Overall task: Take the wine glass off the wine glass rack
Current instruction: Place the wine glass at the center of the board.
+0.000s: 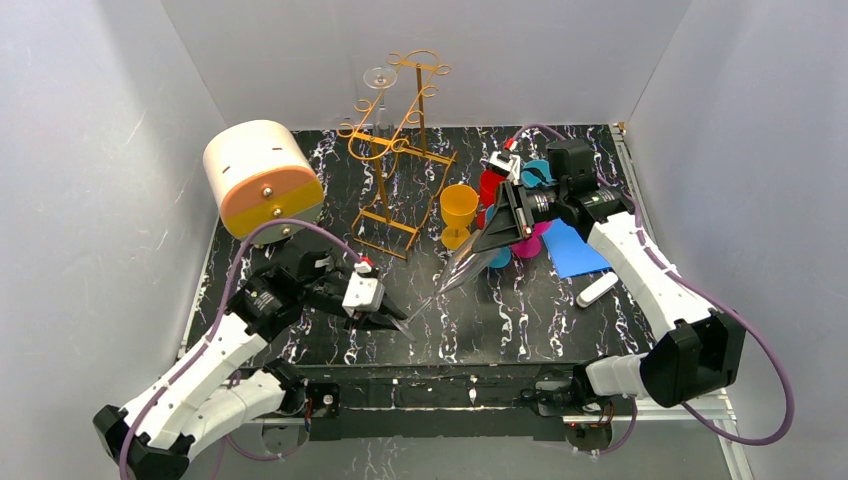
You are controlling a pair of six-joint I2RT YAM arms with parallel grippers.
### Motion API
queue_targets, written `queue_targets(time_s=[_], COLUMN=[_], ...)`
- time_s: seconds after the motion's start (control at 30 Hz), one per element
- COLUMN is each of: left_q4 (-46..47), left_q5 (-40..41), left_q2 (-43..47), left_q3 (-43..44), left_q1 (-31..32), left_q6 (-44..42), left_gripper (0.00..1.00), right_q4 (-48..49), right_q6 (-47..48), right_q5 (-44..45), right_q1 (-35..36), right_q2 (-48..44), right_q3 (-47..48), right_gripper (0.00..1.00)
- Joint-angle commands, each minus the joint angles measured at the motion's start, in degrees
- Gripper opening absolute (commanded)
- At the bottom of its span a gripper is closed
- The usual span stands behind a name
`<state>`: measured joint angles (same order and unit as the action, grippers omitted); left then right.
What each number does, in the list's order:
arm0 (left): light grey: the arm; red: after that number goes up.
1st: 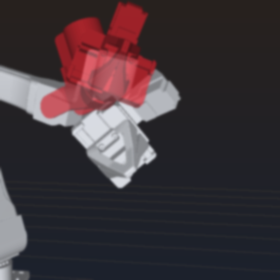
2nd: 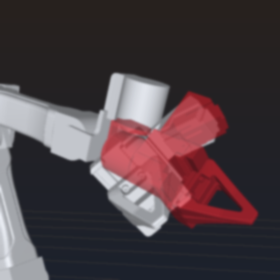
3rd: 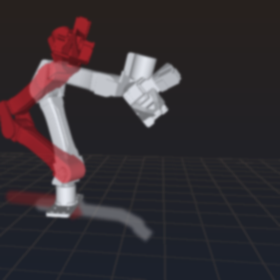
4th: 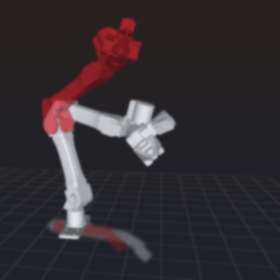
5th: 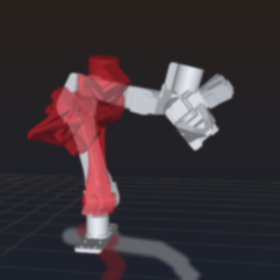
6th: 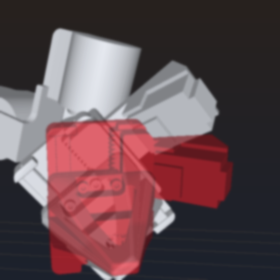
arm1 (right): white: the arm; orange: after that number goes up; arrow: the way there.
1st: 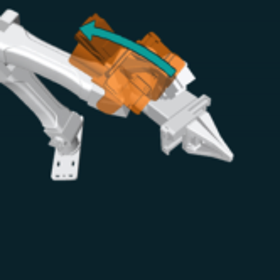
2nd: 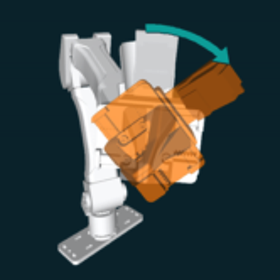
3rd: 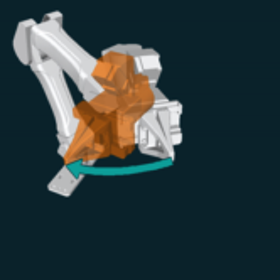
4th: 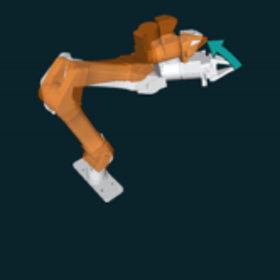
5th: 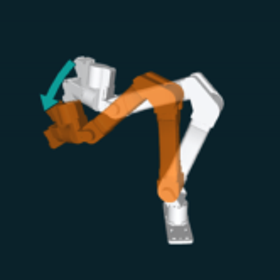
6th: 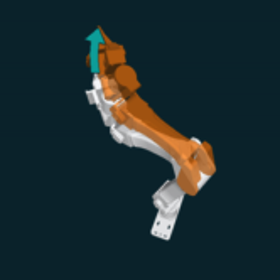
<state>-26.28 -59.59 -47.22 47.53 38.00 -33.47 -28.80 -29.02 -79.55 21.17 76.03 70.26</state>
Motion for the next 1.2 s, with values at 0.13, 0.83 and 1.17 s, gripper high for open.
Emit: queue_targets(time_s=[0.13, 0.83, 1.17], left_q4=[0.44, 3.94, 1.44], left_q5=[13.49, 41.05, 72.82], left_q2=[6.13, 10.36, 7.51], left_q3=[0.65, -0.99, 0.90], left_q1=[-1.35, -1.35, -1.35], left_q6=[6.85, 22.81, 47.76], left_gripper=[0.42, 0.98, 0.98], right_q4=[3.60, -11.11, -16.22], right_q6=[-3.24, 8.78, 8.65], right_q5=[0.20, 36.50, 71.51], right_q1=[2.83, 6.93, 23.04], right_q2=[-4.83, -7.55, -2.76], right_q3=[-0.35, 4.67, 8.15], right_gripper=[0.01, 0.01, 0.01])
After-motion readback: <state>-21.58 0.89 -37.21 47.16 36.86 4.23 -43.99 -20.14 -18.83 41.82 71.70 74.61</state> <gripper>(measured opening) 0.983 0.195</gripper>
